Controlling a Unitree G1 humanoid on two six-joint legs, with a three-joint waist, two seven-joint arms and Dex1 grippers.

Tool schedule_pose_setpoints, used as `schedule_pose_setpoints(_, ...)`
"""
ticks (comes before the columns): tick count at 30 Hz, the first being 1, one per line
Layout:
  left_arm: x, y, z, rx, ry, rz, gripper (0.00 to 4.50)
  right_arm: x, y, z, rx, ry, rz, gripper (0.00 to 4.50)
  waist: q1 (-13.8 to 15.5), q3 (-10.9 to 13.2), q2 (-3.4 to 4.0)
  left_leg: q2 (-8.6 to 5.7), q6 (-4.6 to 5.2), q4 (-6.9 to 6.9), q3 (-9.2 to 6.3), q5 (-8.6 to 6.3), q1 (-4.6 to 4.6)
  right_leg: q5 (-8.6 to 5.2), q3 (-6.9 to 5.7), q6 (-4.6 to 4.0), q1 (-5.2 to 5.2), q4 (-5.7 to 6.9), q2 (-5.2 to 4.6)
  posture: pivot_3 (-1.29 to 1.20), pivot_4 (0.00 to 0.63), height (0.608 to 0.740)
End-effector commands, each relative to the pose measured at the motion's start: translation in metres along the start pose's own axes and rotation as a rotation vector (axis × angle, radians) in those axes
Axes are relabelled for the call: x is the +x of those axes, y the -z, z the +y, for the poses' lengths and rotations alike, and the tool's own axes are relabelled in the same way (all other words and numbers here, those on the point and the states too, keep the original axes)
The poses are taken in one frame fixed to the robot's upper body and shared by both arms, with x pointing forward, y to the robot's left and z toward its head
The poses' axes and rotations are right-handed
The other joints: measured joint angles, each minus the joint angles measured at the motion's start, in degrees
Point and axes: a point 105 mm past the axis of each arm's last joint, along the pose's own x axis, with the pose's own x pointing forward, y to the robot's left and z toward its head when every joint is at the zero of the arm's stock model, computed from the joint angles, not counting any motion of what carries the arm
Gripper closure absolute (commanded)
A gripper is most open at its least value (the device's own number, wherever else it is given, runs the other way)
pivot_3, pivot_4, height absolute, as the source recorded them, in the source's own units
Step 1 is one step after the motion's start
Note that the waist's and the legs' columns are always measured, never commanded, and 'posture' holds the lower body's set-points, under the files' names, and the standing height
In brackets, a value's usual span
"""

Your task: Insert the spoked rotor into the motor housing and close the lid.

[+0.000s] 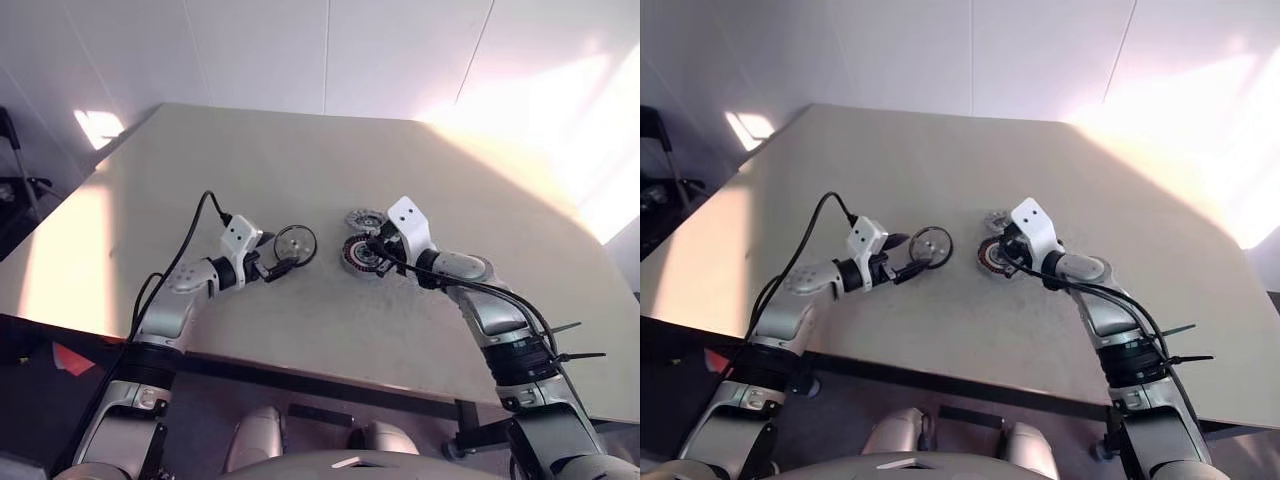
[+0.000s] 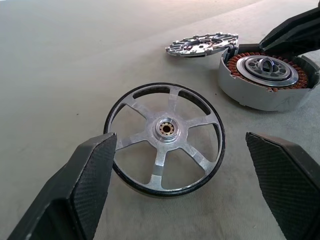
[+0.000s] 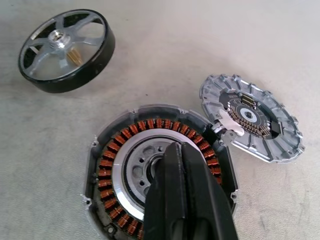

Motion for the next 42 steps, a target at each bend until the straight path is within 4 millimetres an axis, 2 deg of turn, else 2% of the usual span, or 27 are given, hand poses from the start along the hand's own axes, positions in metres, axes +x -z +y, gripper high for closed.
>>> schedule_pose_setpoints(1, -0.002, -0.013, 0.004, 0.041, -0.012, -0.036, 0.13, 0.000, -0.014, -0.005, -0.020, 0.016, -0.053, 4.47, -0.06, 0.00, 0.00, 0.00, 0.00, 0.00, 0.00, 0.00, -0.01, 0.00, 0.00, 0.00, -0.01, 0.00, 0.00, 0.00, 0.000, 0.740)
schedule_pose_setpoints(10, -0.002, -0.014, 0.007, 0.045, -0.021, -0.034, 0.13, 0.012, 0.016, 0.000, -0.007, 0.025, 0.031, 4.47, -0.10, 0.00, 0.00, 0.00, -0.01, -0.01, 0.00, 0.01, 0.08, 0.00, 0.00, 0.00, 0.05, 0.01, 0.00, 0.00, 0.000, 0.740)
schedule_pose_setpoints(12, -0.002, -0.014, 0.008, 0.045, -0.024, -0.034, 0.13, 0.010, 0.009, -0.004, 0.007, 0.041, -0.004, 4.47, -0.13, 0.00, -0.01, 0.00, -0.02, -0.01, 0.00, 0.01, 0.16, 0.00, 0.00, 0.00, 0.13, 0.01, 0.00, 0.00, 0.000, 0.740)
schedule_pose_setpoints(15, -0.001, -0.012, 0.008, 0.028, -0.030, -0.032, 0.13, 0.005, -0.014, -0.009, 0.007, 0.053, -0.094, 4.47, -0.12, 0.00, 0.00, 0.00, -0.03, -0.01, 0.00, 0.01, 0.17, 0.00, 0.01, 0.00, 0.13, 0.01, 0.00, 0.00, 0.000, 0.740)
schedule_pose_setpoints(17, 0.000, -0.012, 0.013, -0.032, -0.075, -0.044, 0.13, 0.000, -0.036, -0.011, -0.003, 0.059, -0.176, 4.47, -0.10, 0.00, 0.00, 0.00, -0.03, -0.01, 0.00, 0.01, 0.13, 0.00, 0.01, 0.00, 0.10, 0.01, 0.00, 0.00, 0.000, 0.740)
schedule_pose_setpoints(22, 0.003, -0.008, 0.027, -0.204, -0.160, -0.051, 0.13, -0.008, -0.063, -0.014, -0.006, 0.071, -0.271, 4.47, -0.09, 0.00, 0.00, 0.00, -0.03, -0.03, 0.01, 0.02, 0.02, 0.01, 0.01, -0.01, -0.01, 0.03, 0.00, 0.00, 0.000, 0.740)
schedule_pose_setpoints(25, 0.003, 0.004, 0.035, -0.268, -0.211, 0.012, 0.13, -0.011, -0.070, -0.018, 0.000, 0.092, -0.293, 4.47, -0.09, 0.00, 0.00, 0.00, -0.03, -0.03, 0.01, 0.01, 0.02, 0.01, 0.01, -0.01, -0.01, 0.02, 0.00, 0.00, 0.000, 0.740)
schedule_pose_setpoints(28, 0.008, 0.016, 0.033, -0.380, -0.202, 0.076, 0.13, -0.013, -0.071, -0.022, -0.001, 0.107, -0.293, 4.47, -0.08, 0.00, -0.01, -0.01, -0.03, -0.03, 0.01, 0.01, 0.03, 0.01, 0.01, -0.01, -0.01, 0.02, 0.00, 0.00, 0.000, 0.740)
schedule_pose_setpoints(31, 0.016, 0.019, 0.027, -0.483, -0.169, 0.101, 0.13, -0.014, -0.073, -0.023, 0.001, 0.114, -0.300, 4.47, 0.23, 0.00, 0.00, -0.01, -0.03, -0.03, 0.01, 0.02, 0.02, 0.00, 0.01, -0.01, 0.00, 0.01, 0.00, 0.00, 0.000, 0.740)
schedule_pose_setpoints(42, 0.048, -0.005, -0.012, -0.611, 0.058, 0.087, 0.13, -0.014, -0.075, -0.022, -0.006, 0.116, -0.306, 4.47, 0.37, 0.01, -0.01, -0.03, 0.00, -0.02, 0.01, 0.00, -0.03, 0.00, 0.01, -0.01, 0.01, -0.04, -0.01, 0.00, 0.000, 0.740)
